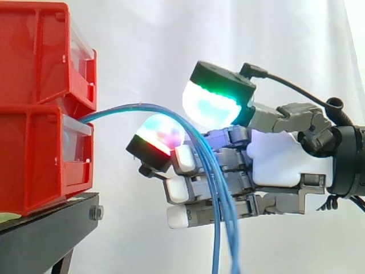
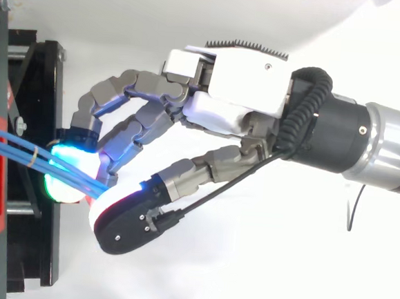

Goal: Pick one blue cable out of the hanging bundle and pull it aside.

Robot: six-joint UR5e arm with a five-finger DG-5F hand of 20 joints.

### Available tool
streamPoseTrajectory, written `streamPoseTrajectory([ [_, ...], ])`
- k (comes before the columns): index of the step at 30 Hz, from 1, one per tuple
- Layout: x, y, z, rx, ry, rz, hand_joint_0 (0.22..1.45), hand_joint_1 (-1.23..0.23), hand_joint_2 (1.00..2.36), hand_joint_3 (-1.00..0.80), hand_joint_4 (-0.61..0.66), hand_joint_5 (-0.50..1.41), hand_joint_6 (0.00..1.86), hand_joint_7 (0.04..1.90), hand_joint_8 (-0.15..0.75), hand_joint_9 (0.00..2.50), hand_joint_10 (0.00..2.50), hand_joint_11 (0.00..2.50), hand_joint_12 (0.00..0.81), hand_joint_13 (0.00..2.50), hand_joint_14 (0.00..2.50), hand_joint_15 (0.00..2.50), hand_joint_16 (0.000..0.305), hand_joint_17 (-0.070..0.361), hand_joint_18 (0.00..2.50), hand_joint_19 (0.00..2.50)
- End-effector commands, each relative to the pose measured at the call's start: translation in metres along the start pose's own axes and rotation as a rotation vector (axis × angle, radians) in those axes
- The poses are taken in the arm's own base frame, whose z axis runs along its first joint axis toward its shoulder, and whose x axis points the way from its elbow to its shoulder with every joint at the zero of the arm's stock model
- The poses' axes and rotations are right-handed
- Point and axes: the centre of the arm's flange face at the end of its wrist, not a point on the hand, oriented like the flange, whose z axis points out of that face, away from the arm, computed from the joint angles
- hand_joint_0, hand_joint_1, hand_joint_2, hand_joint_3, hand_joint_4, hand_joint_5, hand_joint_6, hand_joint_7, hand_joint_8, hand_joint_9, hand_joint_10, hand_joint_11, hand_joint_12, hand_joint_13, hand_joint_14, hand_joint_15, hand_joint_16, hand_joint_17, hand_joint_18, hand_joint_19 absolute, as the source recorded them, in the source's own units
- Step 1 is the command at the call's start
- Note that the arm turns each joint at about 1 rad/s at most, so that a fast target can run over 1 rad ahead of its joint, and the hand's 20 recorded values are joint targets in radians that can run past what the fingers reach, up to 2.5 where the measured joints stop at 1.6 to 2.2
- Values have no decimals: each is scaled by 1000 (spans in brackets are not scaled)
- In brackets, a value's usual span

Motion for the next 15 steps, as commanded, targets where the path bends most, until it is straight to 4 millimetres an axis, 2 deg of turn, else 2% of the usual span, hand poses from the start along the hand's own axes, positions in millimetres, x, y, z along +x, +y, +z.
streamPoseTrajectory([
  [1, 0, 0, 0, 0, 0, -2, 546, -810, 1000, -500, 154, -189, 863, 806, 360, 1056, 18, 621, 384, 912, 18, 510, 47, 105, 668, 513],
  [3, 0, 1, 0, 0, 1, -2, 487, -719, 1000, -500, 165, -163, 848, 849, 394, 1110, 18, 617, 412, 950, 19, 520, 53, 120, 725, 530],
  [5, 0, 1, 0, 0, 1, -2, 482, -679, 1000, -500, 169, -158, 845, 857, 400, 1131, 18, 615, 417, 966, 17, 519, 54, 122, 738, 537],
  [6, 0, 0, 0, 2, 1, -3, 513, -585, 1000, -500, 147, -153, 841, 897, 396, 1147, 18, 618, 412, 967, 18, 533, 52, 118, 732, 556],
  [8, -3, 0, 0, 1, -3, -4, 547, -568, 1000, -500, 135, -152, 844, 918, 393, 1168, 17, 624, 404, 968, 20, 534, 50, 113, 729, 564],
  [13, -8, 1, 1, -1, -6, -6, 606, -669, 1017, -292, 119, -154, 880, 927, 383, 1171, 17, 655, 393, 974, 20, 549, 49, 109, 739, 581],
  [15, -10, 1, 1, 0, -9, -10, 640, -788, 1021, -227, 41, -160, 897, 928, 382, 1153, 18, 696, 386, 976, 21, 559, 48, 108, 754, 588],
])
